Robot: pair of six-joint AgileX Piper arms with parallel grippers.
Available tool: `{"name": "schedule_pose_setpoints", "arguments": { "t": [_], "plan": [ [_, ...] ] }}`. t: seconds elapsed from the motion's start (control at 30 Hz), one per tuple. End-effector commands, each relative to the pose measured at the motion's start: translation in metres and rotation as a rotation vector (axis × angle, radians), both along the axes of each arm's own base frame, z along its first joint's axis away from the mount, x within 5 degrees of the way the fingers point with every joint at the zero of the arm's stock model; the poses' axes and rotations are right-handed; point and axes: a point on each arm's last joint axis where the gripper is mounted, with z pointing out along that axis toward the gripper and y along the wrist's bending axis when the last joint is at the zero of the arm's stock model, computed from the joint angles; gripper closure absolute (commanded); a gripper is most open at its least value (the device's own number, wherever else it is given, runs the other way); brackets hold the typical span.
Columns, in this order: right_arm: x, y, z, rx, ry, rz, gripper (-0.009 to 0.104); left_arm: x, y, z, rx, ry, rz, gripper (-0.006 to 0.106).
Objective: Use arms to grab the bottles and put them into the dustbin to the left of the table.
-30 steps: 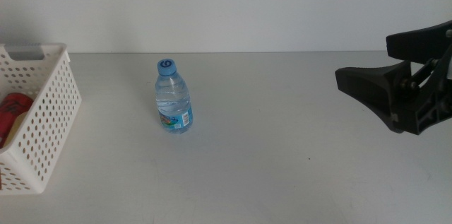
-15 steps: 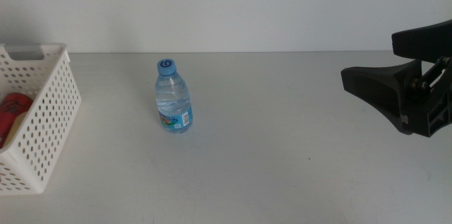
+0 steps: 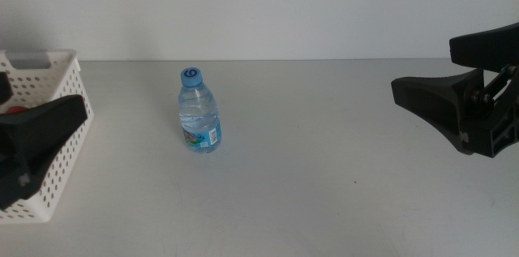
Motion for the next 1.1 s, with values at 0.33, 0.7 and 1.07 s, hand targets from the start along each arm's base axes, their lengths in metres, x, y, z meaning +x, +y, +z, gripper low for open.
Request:
{"name": "schedule_pose_setpoints", "arguments": {
  "t": [0.33,0.7,1.07],
  "plan": [
    [-0.001,-0.002,0.020,0.054,-0.104,-0.006,0.026,0.045,-0.021,-0.059,0.003,-0.086,0.019,0.007],
    [-0.001,-0.002,0.020,0.054,-0.104,-0.006,0.026,0.054,-0.044,-0.078,0.011,-0.163,-0.011,0.007],
    [-0.001,-0.002,0.020,0.054,-0.104,-0.006,0.026,0.055,-0.052,-0.079,0.076,-0.242,-0.090,0.007]
  ]
}}
